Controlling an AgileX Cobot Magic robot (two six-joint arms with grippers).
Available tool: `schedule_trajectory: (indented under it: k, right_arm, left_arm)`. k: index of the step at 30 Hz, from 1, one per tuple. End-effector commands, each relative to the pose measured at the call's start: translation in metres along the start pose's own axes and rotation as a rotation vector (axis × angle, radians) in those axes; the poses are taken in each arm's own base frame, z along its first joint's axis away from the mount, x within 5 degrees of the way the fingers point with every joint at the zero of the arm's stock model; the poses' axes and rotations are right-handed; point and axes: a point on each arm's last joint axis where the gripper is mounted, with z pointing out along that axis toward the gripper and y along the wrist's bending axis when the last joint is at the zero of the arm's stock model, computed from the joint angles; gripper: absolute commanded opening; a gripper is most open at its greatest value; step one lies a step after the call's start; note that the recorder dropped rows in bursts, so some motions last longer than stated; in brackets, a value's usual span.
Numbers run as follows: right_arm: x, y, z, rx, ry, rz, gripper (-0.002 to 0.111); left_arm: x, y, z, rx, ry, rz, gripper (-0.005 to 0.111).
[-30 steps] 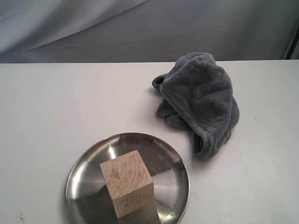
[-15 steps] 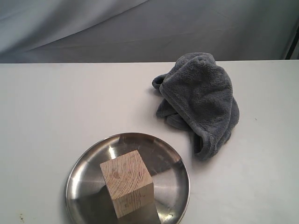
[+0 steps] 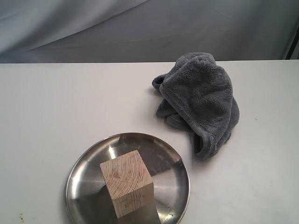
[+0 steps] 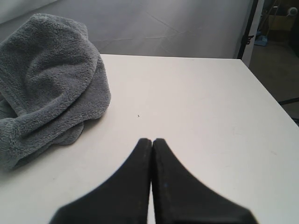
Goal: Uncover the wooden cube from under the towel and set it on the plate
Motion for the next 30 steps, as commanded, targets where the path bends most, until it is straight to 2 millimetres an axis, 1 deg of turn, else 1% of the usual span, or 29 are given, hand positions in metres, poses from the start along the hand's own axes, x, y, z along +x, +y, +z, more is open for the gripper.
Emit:
schedule_trajectory:
  k: [1,5,7,8,10,12,14,16,21,30]
  right_arm:
    - [0.001,0.000,0.000,0.005,-0.003,0.009,0.000]
    - [0.001,0.000,0.000,0.005,-0.003,0.009,0.000]
    - [0.001,0.000,0.000,0.005,-0.003,0.009,0.000]
    - [0.001,0.000,0.000,0.005,-0.003,0.009,0.000]
    - [0.001,0.000,0.000,0.005,-0.003,0.009,0.000]
    - [0.001,0.000,0.000,0.005,-0.003,0.009,0.000]
    - [0.001,0.000,0.000,0.005,-0.003,0.009,0.000]
    - [0.001,0.000,0.000,0.005,-0.003,0.009,0.000]
    - [0.001,0.000,0.000,0.005,-0.003,0.009,0.000]
    - [0.001,0.000,0.000,0.005,-0.003,0.009,0.000]
  left_arm:
    - [0.001,-0.003,-0.001,0.030,0.002,-0.018,0.000]
    - [0.001,-0.005,-0.001,0.052,0.003,-0.018,0.000]
    - [0.002,-0.004,-0.001,0.047,0.008,-0.073,0.000]
    - [0.003,-0.003,-0.001,0.025,0.019,-0.144,0.000]
    - [0.006,0.002,-0.001,-0.023,0.054,-0.177,0.000]
    - [0.010,0.003,-0.001,-0.034,0.094,-0.095,0.000]
    - [0.012,0.001,-0.002,-0.011,0.120,0.047,0.000]
    - [0.014,-0.001,-0.002,0.015,0.140,0.082,0.000]
    - [0.017,-0.002,-0.002,0.042,0.169,0.105,0.000]
    - [0.017,-0.001,-0.002,0.036,0.173,0.074,0.000]
